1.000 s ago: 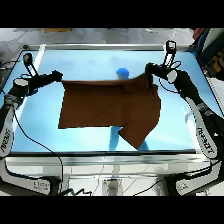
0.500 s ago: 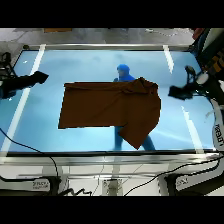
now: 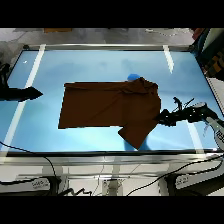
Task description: Fold the clothes and pants, and hang the long-sleeved shirts on hangers.
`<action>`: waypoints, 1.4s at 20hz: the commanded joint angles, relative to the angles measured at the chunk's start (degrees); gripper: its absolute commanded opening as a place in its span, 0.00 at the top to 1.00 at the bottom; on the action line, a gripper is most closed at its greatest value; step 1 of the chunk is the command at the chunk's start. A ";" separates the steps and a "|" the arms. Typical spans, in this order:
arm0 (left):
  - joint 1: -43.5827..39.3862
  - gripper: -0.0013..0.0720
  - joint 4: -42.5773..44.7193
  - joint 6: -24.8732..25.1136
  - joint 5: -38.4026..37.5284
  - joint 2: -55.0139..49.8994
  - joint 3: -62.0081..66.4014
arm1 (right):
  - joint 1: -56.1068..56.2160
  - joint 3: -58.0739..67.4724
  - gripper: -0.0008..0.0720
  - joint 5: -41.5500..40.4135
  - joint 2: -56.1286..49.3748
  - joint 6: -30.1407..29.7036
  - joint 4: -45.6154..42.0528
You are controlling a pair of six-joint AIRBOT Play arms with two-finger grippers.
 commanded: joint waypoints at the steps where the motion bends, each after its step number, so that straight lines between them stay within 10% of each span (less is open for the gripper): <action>1: 0.42 0.04 1.68 -2.99 -2.19 0.07 -0.72 | 3.13 -6.05 0.70 -8.79 0.00 -9.64 10.51; 4: 0.46 0.04 1.92 -4.31 -2.21 0.09 -4.31 | 5.05 -6.03 0.97 -11.37 0.79 -11.17 10.58; 20: -0.72 0.22 -3.19 3.15 4.48 0.07 -32.30 | 5.22 -6.03 0.97 -12.39 8.70 -11.50 8.70; 24: -1.97 0.36 -6.60 3.61 7.63 0.07 -32.72 | 5.22 -6.03 0.97 -12.37 8.70 -11.52 8.70; 27: -2.80 0.90 -7.63 3.63 8.96 0.07 -32.72 | 5.22 -5.97 0.97 -12.31 8.72 -11.50 8.70; 28: -2.80 0.91 -7.85 3.58 9.55 0.09 -32.72 | 5.22 -5.86 0.97 -12.20 8.72 -11.52 8.74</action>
